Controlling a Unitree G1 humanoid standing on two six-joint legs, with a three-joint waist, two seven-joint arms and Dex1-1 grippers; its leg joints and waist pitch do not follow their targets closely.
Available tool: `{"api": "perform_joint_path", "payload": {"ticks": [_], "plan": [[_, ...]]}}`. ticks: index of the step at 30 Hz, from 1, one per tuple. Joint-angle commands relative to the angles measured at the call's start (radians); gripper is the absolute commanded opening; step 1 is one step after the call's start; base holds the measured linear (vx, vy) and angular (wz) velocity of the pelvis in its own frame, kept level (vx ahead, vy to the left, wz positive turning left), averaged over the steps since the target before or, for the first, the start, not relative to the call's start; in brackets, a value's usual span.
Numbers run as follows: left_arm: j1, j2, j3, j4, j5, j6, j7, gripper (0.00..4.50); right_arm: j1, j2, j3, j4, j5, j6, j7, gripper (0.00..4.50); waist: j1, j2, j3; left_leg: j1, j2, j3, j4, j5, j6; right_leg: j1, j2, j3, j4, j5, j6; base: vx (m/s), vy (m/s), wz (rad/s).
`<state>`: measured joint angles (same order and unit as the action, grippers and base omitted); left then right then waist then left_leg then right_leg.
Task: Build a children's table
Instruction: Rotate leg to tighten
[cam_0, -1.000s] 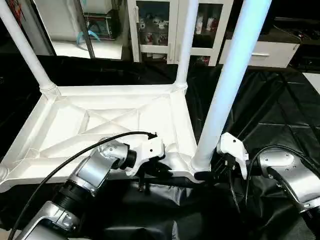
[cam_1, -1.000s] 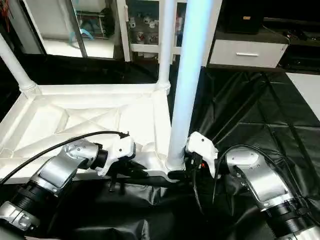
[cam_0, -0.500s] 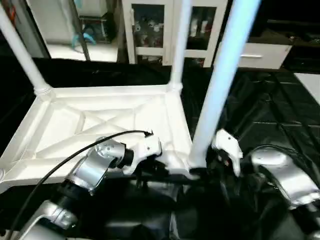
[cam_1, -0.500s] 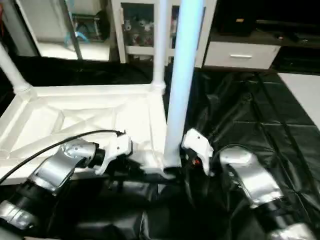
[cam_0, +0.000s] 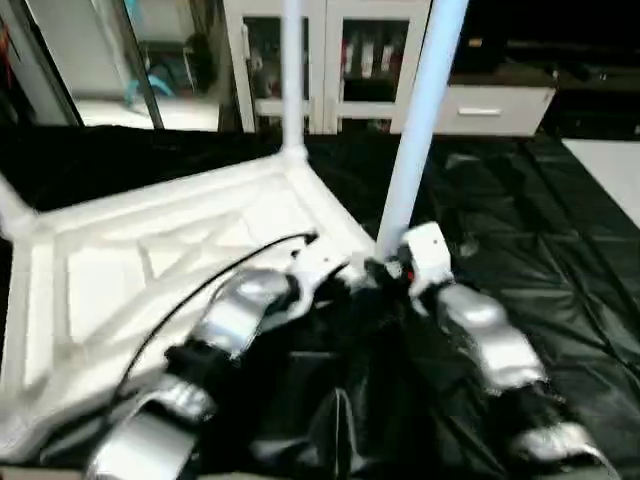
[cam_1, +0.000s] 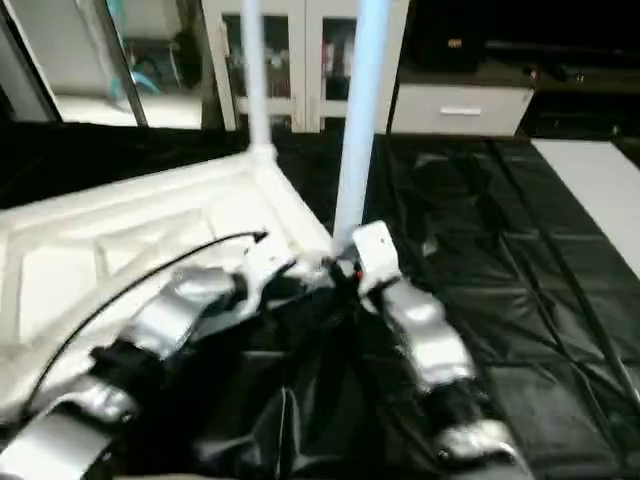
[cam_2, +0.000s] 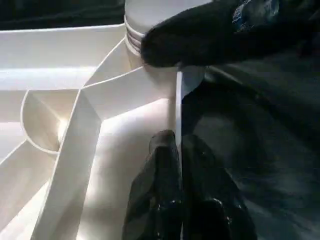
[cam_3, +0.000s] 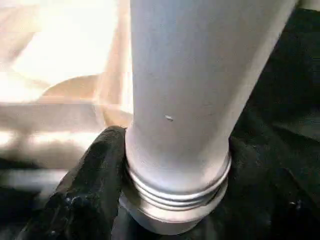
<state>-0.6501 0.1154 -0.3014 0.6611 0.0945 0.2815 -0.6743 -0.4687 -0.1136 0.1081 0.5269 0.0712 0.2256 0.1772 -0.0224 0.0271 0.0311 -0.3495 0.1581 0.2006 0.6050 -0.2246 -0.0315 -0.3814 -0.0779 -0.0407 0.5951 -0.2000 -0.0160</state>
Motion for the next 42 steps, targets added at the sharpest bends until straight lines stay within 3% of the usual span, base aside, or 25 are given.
{"api": "perform_joint_path", "payload": {"ticks": [1, 2, 8, 12, 14, 16, 18, 20, 25, 27, 28, 29, 34, 37, 42], "plan": [[0.014, -0.027, 0.053, 0.086, -0.019, -0.013, 0.105, 0.00, -0.018, 0.032, -0.052, 0.127, -0.038, 0.013, -0.187, 2.67, 0.000, -0.013, -0.037, -0.001, 0.064, -0.044, -0.090, -0.267, 0.002, 0.023, -0.075, 0.041, -0.089, -0.325, -0.195, 0.000, 0.000, 0.00], [0.012, -0.030, 0.055, 0.090, -0.019, -0.015, 0.111, 0.00, -0.022, 0.039, -0.052, 0.134, -0.039, 0.011, -0.198, 2.67, 0.000, -0.010, -0.038, 0.004, 0.064, -0.043, -0.089, -0.268, 0.001, 0.017, -0.076, 0.043, -0.091, -0.330, -0.195, 0.000, 0.000, 0.00], [-0.004, -0.046, 0.051, 0.129, -0.003, -0.046, 0.149, 0.00, -0.067, 0.159, -0.010, 0.180, -0.049, -0.053, -0.222, 2.67, 0.007, -0.008, -0.042, -0.005, 0.065, -0.038, -0.087, -0.200, 0.047, 0.027, -0.077, 0.043, -0.081, -0.219, -0.212, 0.000, 0.000, 0.00], [0.001, -0.035, 0.051, 0.131, 0.005, -0.052, 0.140, 0.00, -0.066, 0.165, -0.030, 0.163, 0.000, -0.098, -0.131, 2.67, 0.008, -0.012, -0.038, -0.003, 0.067, -0.039, -0.090, -0.237, 0.051, 0.024, -0.080, 0.043, -0.089, -0.318, -0.191, 0.000, 0.000, 0.00], [0.004, -0.027, 0.049, 0.132, 0.007, -0.059, 0.134, 0.00, -0.061, 0.154, -0.030, 0.135, 0.012, -0.106, -0.109, 3.37, 0.007, -0.010, -0.037, -0.002, 0.069, -0.040, -0.093, -0.244, 0.046, 0.022, -0.077, 0.043, -0.091, -0.328, -0.184, 0.000, 0.000, 0.00], [0.009, -0.019, 0.046, 0.126, 0.008, -0.063, 0.123, 0.00, -0.050, 0.138, -0.023, 0.098, 0.013, -0.105, -0.075, 3.46, 0.007, -0.009, -0.036, -0.004, 0.069, -0.041, -0.095, -0.251, 0.044, 0.022, -0.077, 0.043, -0.090, -0.329, -0.183, 0.000, 0.000, 0.00], [0.026, -0.002, 0.038, 0.102, 0.006, -0.067, 0.083, 0.00, -0.018, 0.093, -0.016, 0.008, 0.020, -0.095, -0.008, 3.72, 0.011, -0.010, -0.036, -0.005, 0.072, -0.043, -0.097, -0.259, 0.045, 0.024, -0.078, 0.044, -0.091, -0.332, -0.169, 0.000, 0.000, 0.00], [0.042, 0.014, 0.025, 0.081, 0.004, -0.064, 0.041, 0.00, 0.006, 0.048, -0.007, -0.065, 0.034, -0.073, 0.068, 3.84, 0.008, -0.006, -0.037, -0.010, 0.071, -0.043, -0.096, -0.233, 0.054, 0.028, -0.079, 0.044, -0.086, -0.292, -0.180, 0.000, 0.000, 0.00], [0.086, 0.061, -0.026, 0.012, -0.001, -0.046, -0.104, 0.00, 0.064, -0.084, 0.028, -0.227, 0.089, -0.002, 0.296, 3.90, 0.017, -0.011, -0.039, -0.011, 0.073, -0.039, -0.089, -0.185, 0.094, 0.031, -0.079, 0.046, -0.083, -0.241, -0.199, 0.000, 0.000, 0.00], [0.126, 0.109, -0.079, -0.048, -0.007, -0.047, -0.235, 0.00, 0.119, -0.224, 0.068, -0.337, 0.109, 0.008, 0.486, 3.90, 0.024, -0.008, -0.039, -0.008, 0.078, -0.039, -0.089, -0.176, 0.100, 0.033, -0.080, 0.046, -0.082, -0.222, -0.208, 0.000, 0.000, 0.00], [0.127, 0.110, -0.081, -0.050, -0.007, -0.046, -0.238, 0.00, 0.121, -0.227, 0.069, -0.339, 0.109, 0.008, 0.490, 3.90, 0.026, -0.008, -0.038, -0.008, 0.078, -0.038, -0.089, -0.173, 0.102, 0.033, -0.078, 0.046, -0.080, -0.211, -0.213, 0.000, 0.000, 0.00], [0.145, 0.137, -0.109, -0.088, -0.014, -0.050, -0.309, 0.00, 0.145, -0.292, 0.079, -0.378, 0.111, 0.002, 0.565, 3.90, 0.032, -0.006, -0.039, -0.006, 0.079, -0.036, -0.088, -0.170, 0.104, 0.031, -0.078, 0.045, -0.078, -0.188, -0.227, 0.000, 0.000, 0.00], [0.190, 0.207, -0.172, -0.204, -0.060, -0.069, -0.514, 0.00, 0.191, -0.443, 0.087, -0.472, 0.156, 0.037, 0.751, 3.90, 0.044, -0.005, -0.039, -0.003, 0.084, -0.036, -0.089, -0.148, 0.107, 0.034, -0.079, 0.046, -0.070, -0.133, -0.249, 0.000, 0.000, 0.00], [0.198, 0.235, -0.198, -0.251, -0.071, -0.045, -0.574, 0.00, 0.209, -0.507, 0.106, -0.504, 0.172, 0.066, 0.839, 3.90, 0.059, -0.004, -0.040, 0.007, 0.085, -0.031, -0.085, -0.124, 0.116, 0.030, -0.076, 0.046, -0.062, -0.064, -0.271, 0.000, 0.000, 0.00], [0.201, 0.258, -0.210, -0.293, -0.066, -0.022, -0.613, 0.00, 0.220, -0.567, 0.140, -0.525, 0.170, 0.097, 0.926, 3.90, 0.060, -0.008, -0.037, 0.004, 0.084, -0.033, -0.088, -0.146, 0.093, 0.035, -0.079, 0.046, -0.064, -0.102, -0.271, 0.000, 0.000, 0.00]]}}
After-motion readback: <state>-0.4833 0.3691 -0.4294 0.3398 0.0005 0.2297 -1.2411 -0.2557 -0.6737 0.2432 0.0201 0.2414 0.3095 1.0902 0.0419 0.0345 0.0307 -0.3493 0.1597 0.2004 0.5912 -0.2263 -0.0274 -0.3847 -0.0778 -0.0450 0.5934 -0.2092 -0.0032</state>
